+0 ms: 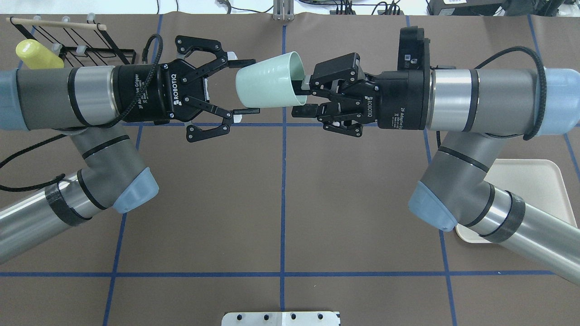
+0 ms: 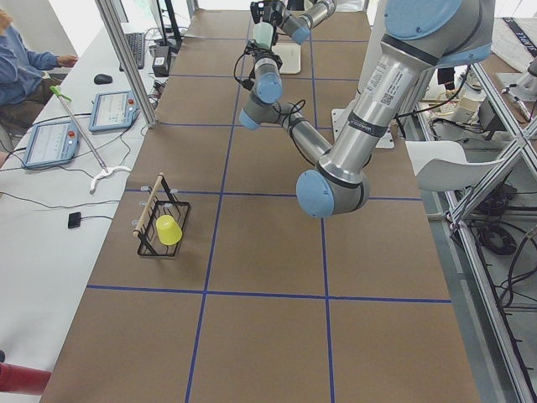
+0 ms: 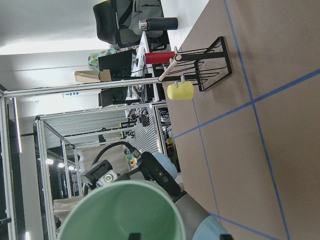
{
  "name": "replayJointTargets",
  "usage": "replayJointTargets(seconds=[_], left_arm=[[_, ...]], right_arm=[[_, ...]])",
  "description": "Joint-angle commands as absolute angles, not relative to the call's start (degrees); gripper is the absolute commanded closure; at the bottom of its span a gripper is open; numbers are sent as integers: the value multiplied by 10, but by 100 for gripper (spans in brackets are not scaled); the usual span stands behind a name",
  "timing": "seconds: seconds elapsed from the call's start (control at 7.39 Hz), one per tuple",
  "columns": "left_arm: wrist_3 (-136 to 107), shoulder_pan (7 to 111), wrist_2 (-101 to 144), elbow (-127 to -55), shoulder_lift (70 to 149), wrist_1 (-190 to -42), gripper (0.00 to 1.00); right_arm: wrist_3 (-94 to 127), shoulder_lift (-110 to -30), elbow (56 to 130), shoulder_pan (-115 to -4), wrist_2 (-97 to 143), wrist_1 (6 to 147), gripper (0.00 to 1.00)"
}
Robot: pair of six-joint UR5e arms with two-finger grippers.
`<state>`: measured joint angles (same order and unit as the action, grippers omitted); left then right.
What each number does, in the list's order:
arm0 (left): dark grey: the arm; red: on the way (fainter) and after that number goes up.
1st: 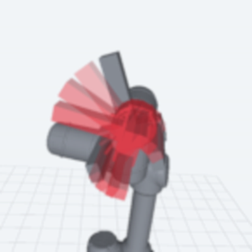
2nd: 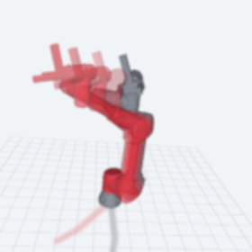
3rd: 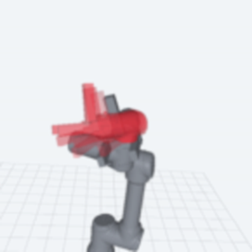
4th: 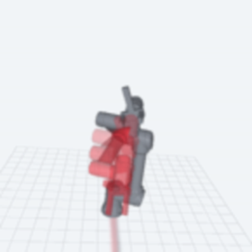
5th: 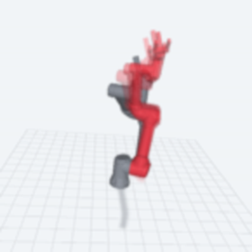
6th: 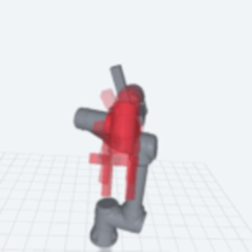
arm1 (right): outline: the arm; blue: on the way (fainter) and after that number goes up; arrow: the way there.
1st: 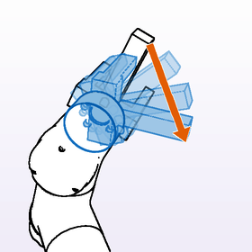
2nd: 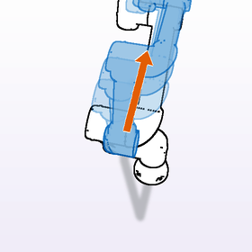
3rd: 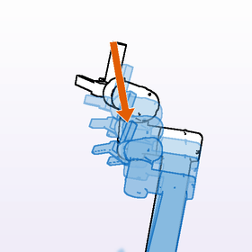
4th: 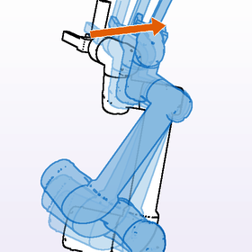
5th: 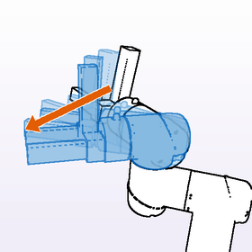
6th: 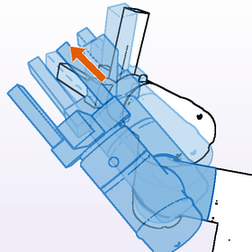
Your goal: Left arm grabs green cup and hands to right arm on tray
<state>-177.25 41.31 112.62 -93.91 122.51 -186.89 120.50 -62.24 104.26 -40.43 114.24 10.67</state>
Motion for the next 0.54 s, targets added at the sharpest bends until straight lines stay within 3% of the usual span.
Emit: replayJointTargets(seconds=[0.0, 0.14, 0.27, 0.41], left_arm=[[-1772, 406, 1122, -936, 1232, -1869, 100], [-1771, 404, 1122, -936, 1231, -1869, 82], [-1768, 404, 1123, -940, 1231, -1869, 1], [-1767, 406, 1128, -943, 1227, -1869, 0]], right_arm=[[1207, -627, 1041, -404, 1142, 91, 83], [1209, -628, 1041, -404, 1142, 90, 100], [1210, -631, 1039, -404, 1142, 77, 100], [1214, -635, 1039, -405, 1141, 70, 100]])
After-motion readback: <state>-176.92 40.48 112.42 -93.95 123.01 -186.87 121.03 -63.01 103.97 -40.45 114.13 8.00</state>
